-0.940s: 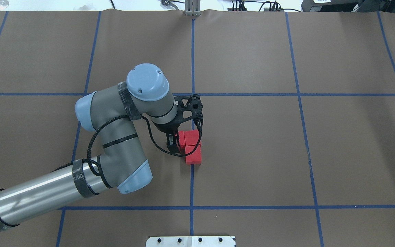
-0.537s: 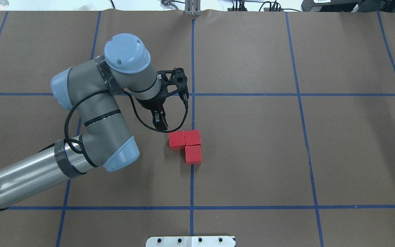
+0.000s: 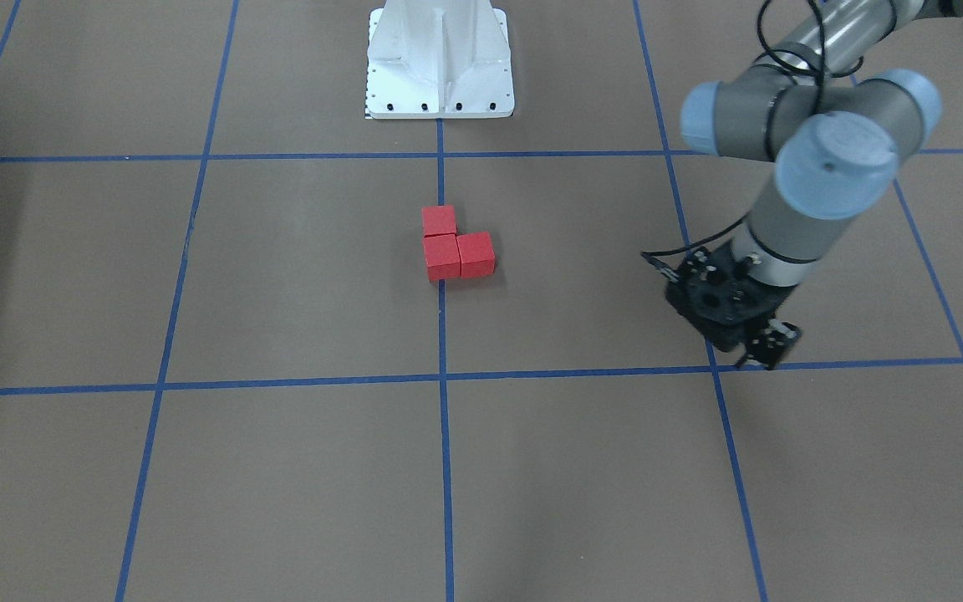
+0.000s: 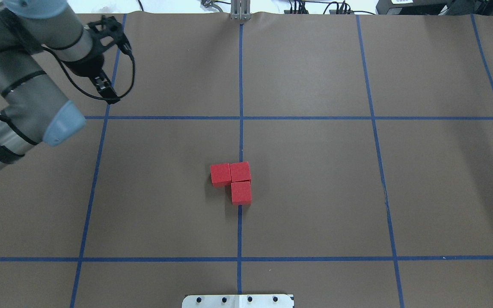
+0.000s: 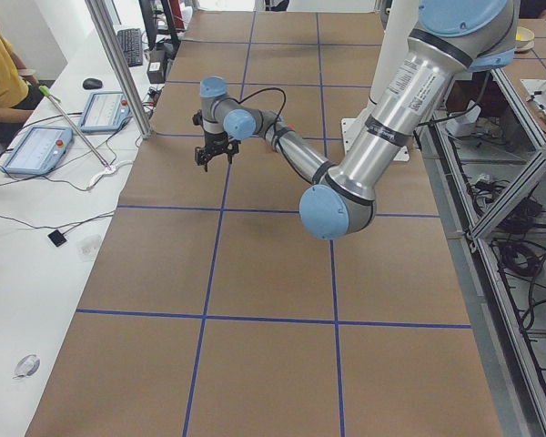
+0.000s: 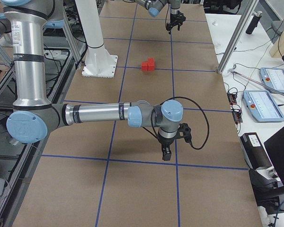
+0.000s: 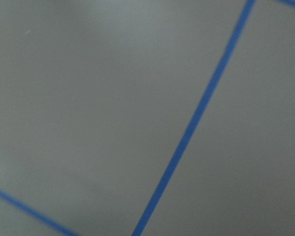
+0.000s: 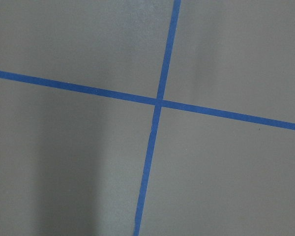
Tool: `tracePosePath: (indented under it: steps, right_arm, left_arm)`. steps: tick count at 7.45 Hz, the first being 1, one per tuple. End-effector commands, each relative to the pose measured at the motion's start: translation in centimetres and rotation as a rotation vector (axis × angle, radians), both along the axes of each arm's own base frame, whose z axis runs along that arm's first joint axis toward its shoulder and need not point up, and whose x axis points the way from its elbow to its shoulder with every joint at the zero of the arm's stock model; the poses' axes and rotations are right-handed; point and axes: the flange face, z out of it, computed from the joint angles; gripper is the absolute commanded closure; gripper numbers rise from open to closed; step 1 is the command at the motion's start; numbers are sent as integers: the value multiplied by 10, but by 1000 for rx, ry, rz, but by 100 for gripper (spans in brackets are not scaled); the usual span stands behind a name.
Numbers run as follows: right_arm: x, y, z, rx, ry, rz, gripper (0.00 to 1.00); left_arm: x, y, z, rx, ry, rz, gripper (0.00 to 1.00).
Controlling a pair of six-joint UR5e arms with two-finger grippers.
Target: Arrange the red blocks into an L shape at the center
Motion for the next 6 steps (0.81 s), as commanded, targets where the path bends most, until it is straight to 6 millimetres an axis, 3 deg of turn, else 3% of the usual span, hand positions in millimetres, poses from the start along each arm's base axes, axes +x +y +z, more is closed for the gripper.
tracePosePath:
  steps: [1,2,3,4,5,6]
  right_arm:
    - [0,2,4,-6,2,-2,1]
    - [0,3,5,-6,3,-4,1]
    - [1,3,6,-7,5,-4,1]
    - [1,4,6,-8,7,-3,1]
    - [4,5,7,-9,7,1,1]
    - [8,5,7,-8,8,9,1]
  left_arm:
    - [-134,1,113,-277,21,-216,0]
    - [-191,19,171,-364,-10,-303,0]
    - [-247,36,209,-424,-21,-388,0]
    - [-295,55,238,-469,-27,-466,0]
    - [-335,86,269,-525,-21,-534,0]
    - [-363,106,283,-551,-13,-586,0]
